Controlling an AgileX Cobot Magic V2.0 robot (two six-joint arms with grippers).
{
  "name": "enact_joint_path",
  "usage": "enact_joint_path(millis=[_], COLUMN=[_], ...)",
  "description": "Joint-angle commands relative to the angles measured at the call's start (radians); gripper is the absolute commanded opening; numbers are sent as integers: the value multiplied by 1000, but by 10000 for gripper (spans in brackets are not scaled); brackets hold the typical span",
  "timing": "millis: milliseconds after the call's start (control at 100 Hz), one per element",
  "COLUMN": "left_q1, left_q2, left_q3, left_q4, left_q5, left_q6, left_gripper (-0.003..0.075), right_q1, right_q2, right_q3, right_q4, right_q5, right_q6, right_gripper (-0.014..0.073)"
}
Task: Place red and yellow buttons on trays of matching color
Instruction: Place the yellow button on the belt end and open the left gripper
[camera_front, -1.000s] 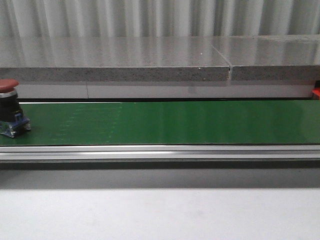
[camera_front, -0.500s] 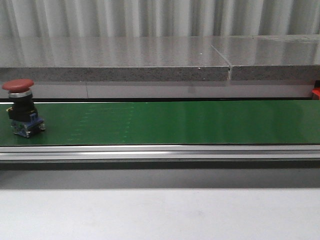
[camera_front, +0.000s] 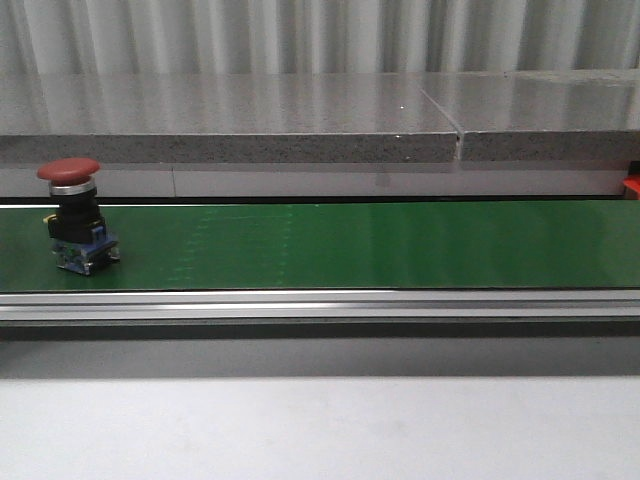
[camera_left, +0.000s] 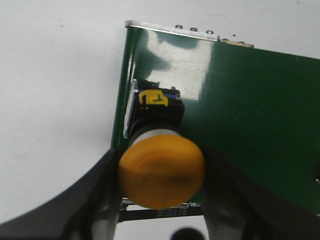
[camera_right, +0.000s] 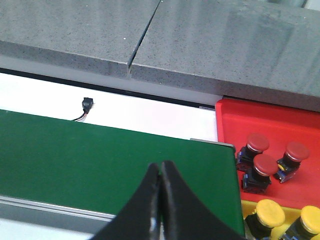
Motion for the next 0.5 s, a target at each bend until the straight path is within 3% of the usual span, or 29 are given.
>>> enact_joint_path(millis=[0,170,240,350,490], left_q1=[-16,-25,-25,-25,-25], left_q2=[-16,11,11,11,7], left_q3=[-31,-31,-31,-31,-31], left_q4=[-34,-52,-54,-66,-75], left_q5=[11,-9,-13,-23,-78], left_q6=[1,29,40,51,51], left_gripper=[240,256,320,484,494], right_q1=[-1,-1,-1,-1,-1], right_q2=[6,6,6,6,6], right_q3=[-25,-25,-25,-25,-25], right_q4=[-6,-6,-6,-6,-6], right_q5=[-69,-68,-68,-68,-68], right_q6=[-9,-9,-9,-9,-9], right_gripper=[-69,-69,-69,-69,-69])
